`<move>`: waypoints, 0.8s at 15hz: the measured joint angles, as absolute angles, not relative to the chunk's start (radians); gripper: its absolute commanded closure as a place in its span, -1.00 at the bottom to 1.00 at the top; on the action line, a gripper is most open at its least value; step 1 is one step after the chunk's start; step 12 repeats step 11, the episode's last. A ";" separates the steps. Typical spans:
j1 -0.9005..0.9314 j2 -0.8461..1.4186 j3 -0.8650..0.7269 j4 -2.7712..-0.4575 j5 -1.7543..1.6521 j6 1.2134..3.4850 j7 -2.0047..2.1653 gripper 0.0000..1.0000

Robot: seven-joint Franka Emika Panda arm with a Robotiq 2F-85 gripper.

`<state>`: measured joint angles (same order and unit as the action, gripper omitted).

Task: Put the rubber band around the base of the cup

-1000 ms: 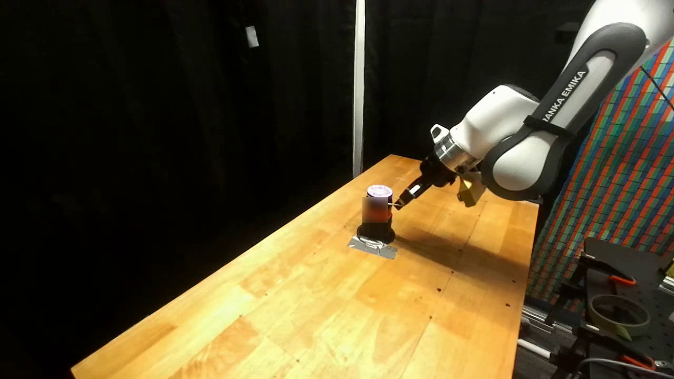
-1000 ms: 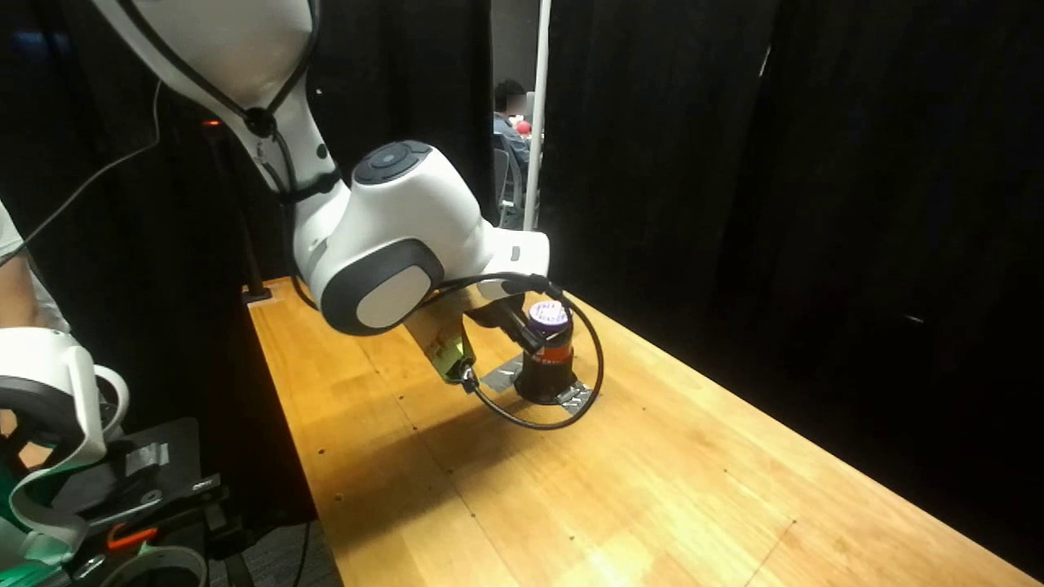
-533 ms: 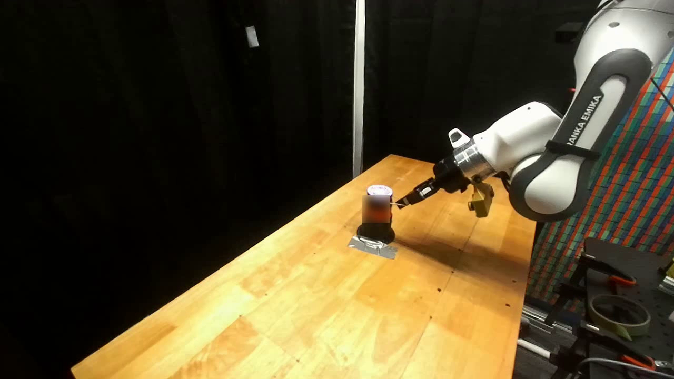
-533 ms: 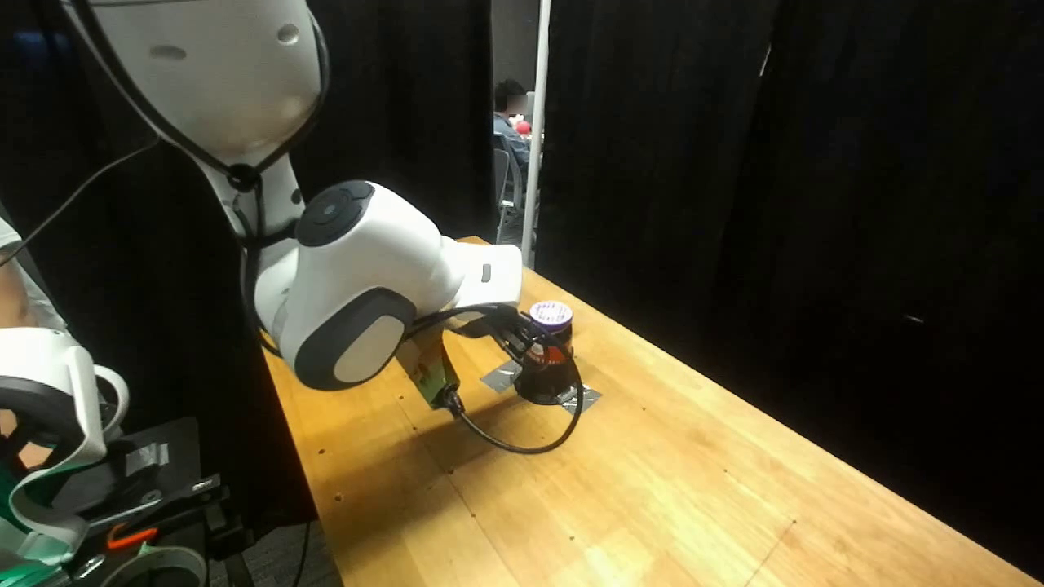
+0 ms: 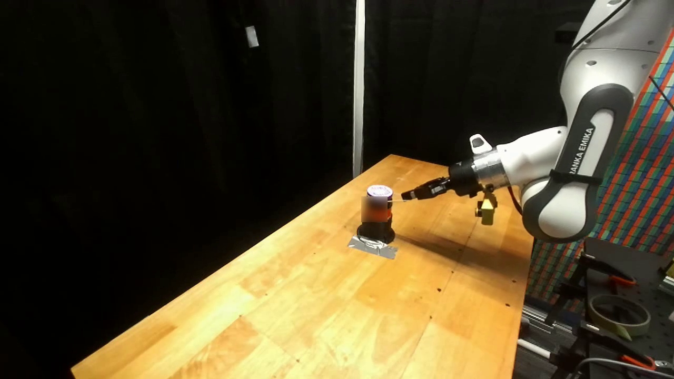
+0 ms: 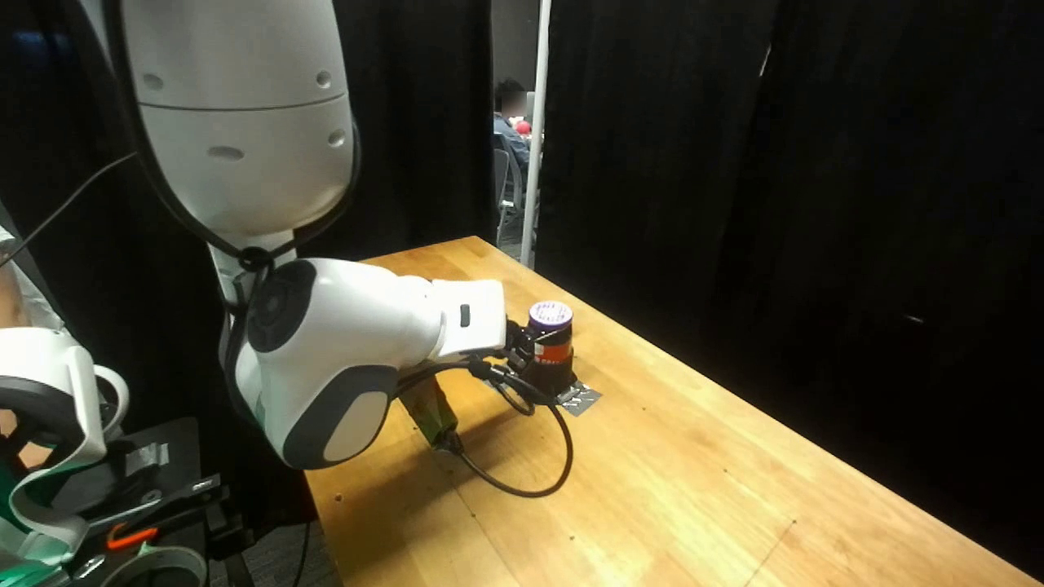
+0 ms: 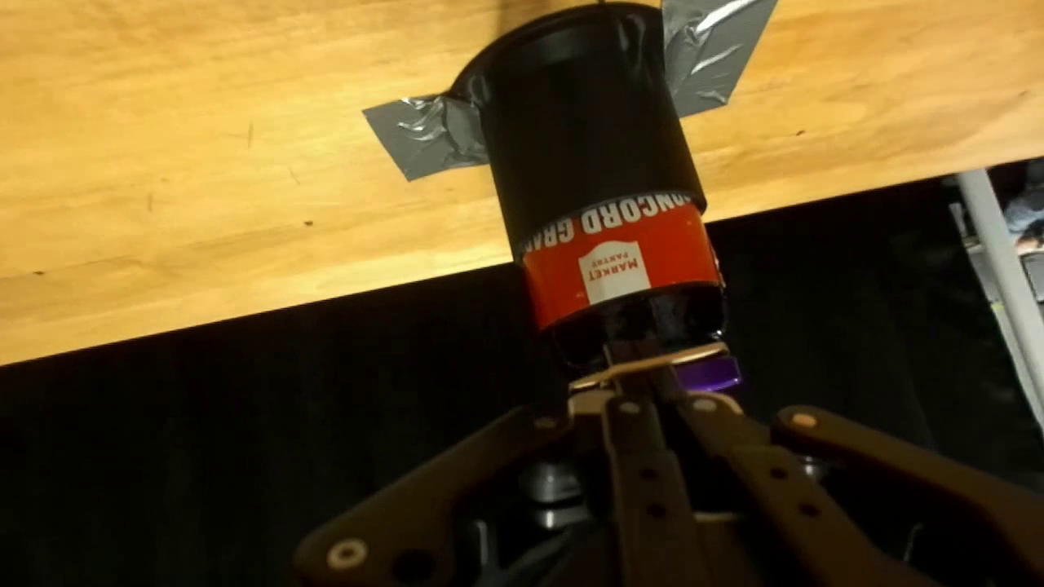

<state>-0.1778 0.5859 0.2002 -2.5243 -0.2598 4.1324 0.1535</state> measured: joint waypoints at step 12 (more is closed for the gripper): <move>-0.264 0.621 0.245 -2.494 -0.389 4.209 0.195 0.34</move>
